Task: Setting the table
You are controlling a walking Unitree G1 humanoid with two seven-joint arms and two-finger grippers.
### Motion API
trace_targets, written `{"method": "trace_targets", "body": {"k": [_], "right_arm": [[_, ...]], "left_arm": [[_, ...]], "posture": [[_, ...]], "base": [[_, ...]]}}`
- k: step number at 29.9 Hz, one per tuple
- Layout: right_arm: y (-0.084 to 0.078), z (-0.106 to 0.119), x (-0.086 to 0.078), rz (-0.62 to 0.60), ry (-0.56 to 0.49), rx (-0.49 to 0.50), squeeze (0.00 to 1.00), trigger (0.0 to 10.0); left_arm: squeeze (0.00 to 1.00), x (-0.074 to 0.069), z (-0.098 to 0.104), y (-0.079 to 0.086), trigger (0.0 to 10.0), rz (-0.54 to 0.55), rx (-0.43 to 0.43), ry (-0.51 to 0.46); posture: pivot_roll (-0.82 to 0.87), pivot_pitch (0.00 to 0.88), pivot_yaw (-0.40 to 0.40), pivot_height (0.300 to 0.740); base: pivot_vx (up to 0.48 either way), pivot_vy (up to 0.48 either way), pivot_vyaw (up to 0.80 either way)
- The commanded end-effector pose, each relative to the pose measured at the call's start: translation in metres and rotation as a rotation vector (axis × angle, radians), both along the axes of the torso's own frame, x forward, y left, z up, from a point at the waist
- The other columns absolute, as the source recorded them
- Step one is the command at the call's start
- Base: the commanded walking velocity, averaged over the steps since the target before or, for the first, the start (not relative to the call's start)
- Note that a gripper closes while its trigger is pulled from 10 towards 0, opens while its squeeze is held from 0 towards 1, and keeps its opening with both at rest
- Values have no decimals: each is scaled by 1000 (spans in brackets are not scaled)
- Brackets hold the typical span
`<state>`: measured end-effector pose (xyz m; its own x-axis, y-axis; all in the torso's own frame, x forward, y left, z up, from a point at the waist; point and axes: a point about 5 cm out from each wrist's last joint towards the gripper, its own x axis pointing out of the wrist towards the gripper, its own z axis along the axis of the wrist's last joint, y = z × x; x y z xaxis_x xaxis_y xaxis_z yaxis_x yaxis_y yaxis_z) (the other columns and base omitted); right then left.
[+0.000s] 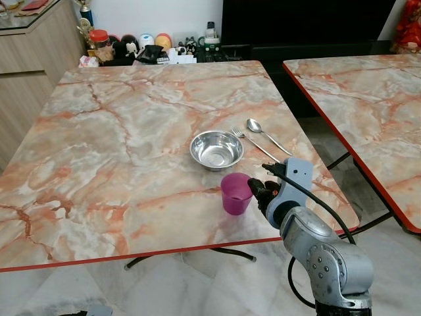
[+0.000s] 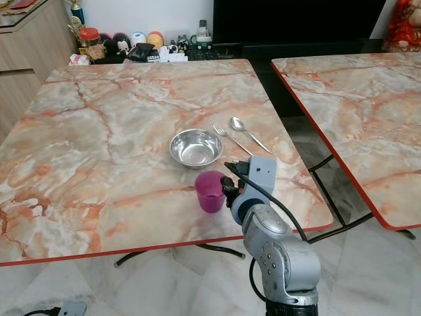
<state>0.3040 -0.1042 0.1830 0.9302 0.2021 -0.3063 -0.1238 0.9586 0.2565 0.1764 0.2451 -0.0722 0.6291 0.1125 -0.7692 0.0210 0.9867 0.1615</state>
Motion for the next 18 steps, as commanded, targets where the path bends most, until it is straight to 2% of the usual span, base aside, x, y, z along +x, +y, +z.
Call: {"method": "trace_targets", "body": {"k": [1, 18], "right_arm": [[0, 2, 0, -2, 0, -2, 0, 10000], [-1, -7, 1, -37, 49, 43, 0, 10000]], "left_arm": [[0, -10, -5, -1, 10000, 5, -5, 36], [0, -11, -6, -2, 10000, 6, -8, 38]], "posture": [[-54, 145, 8, 740], [-53, 146, 6, 740]], "base": [[0, 0, 0], [0, 0, 0]]}}
